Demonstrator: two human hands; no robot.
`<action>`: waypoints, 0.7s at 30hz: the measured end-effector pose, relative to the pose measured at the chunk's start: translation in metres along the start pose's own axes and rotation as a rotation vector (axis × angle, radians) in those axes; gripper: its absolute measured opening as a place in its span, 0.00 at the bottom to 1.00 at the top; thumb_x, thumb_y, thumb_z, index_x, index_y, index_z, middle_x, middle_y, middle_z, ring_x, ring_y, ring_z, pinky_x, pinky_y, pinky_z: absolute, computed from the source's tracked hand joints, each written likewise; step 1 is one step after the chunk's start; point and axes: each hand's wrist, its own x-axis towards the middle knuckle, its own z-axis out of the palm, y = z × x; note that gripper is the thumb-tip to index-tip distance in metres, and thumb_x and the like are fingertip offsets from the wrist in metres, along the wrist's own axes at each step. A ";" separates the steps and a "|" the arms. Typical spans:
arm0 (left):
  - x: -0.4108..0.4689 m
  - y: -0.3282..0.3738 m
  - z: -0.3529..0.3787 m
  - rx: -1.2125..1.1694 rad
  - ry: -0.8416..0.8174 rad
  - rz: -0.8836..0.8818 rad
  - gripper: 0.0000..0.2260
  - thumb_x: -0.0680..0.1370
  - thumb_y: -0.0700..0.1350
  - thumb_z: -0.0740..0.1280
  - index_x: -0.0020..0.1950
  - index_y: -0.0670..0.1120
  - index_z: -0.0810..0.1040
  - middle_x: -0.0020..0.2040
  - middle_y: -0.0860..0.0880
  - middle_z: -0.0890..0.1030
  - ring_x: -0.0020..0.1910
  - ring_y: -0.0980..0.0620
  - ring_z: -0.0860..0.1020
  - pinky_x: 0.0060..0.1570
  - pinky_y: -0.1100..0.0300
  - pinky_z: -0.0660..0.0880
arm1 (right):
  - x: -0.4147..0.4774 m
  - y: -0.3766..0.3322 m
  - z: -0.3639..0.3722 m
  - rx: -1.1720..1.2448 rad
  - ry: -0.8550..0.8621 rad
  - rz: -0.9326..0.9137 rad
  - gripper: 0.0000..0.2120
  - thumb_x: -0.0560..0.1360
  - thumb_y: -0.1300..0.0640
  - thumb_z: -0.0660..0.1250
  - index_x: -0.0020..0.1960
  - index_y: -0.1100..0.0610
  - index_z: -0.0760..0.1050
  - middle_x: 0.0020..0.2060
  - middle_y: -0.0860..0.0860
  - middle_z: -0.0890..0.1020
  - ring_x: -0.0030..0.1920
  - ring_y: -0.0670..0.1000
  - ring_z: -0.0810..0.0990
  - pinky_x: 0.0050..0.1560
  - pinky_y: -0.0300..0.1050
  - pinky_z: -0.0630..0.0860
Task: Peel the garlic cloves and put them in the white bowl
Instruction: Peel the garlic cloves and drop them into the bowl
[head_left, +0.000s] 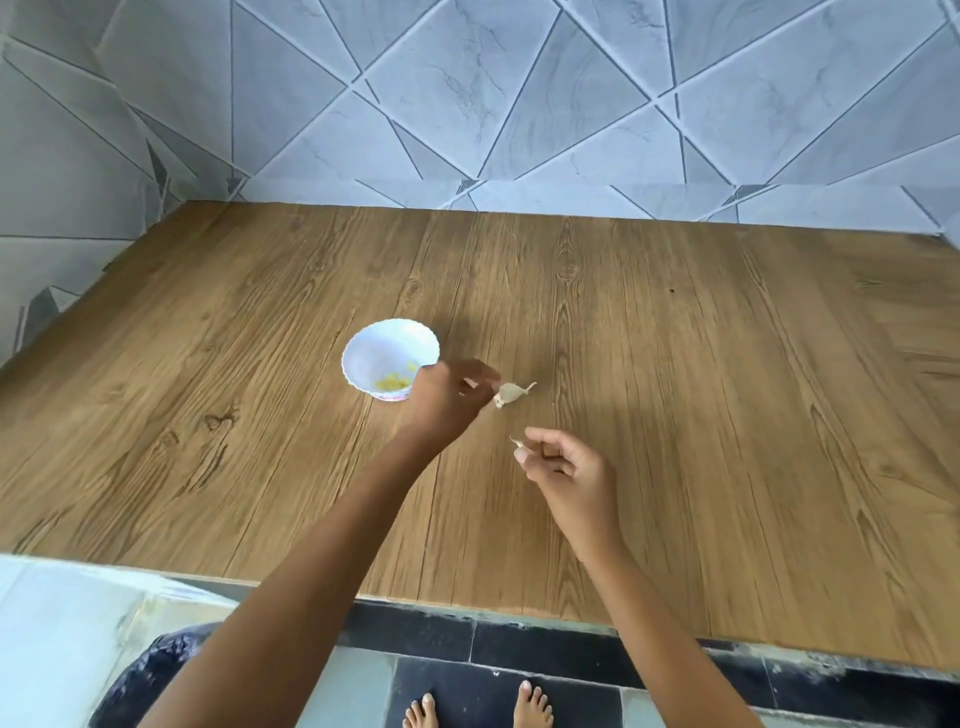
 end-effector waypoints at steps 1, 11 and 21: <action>-0.010 -0.001 -0.007 -0.079 -0.003 -0.048 0.05 0.76 0.42 0.69 0.47 0.43 0.83 0.43 0.51 0.84 0.36 0.58 0.78 0.38 0.73 0.72 | -0.003 -0.002 0.003 -0.018 -0.007 -0.038 0.10 0.72 0.59 0.72 0.52 0.52 0.79 0.43 0.45 0.83 0.44 0.43 0.81 0.47 0.36 0.78; -0.090 -0.035 -0.034 -0.490 -0.281 -0.281 0.08 0.74 0.39 0.72 0.46 0.34 0.81 0.38 0.39 0.82 0.35 0.53 0.79 0.39 0.63 0.79 | -0.043 0.002 0.049 -0.241 -0.083 -0.398 0.19 0.71 0.66 0.72 0.59 0.55 0.72 0.42 0.40 0.77 0.46 0.37 0.77 0.46 0.29 0.74; -0.077 -0.051 -0.053 -0.266 -0.441 -0.189 0.04 0.72 0.33 0.71 0.46 0.35 0.82 0.38 0.45 0.82 0.33 0.57 0.81 0.37 0.67 0.79 | -0.063 0.009 0.048 -0.893 -0.019 -0.219 0.28 0.79 0.42 0.56 0.71 0.59 0.66 0.70 0.54 0.69 0.71 0.54 0.65 0.70 0.48 0.59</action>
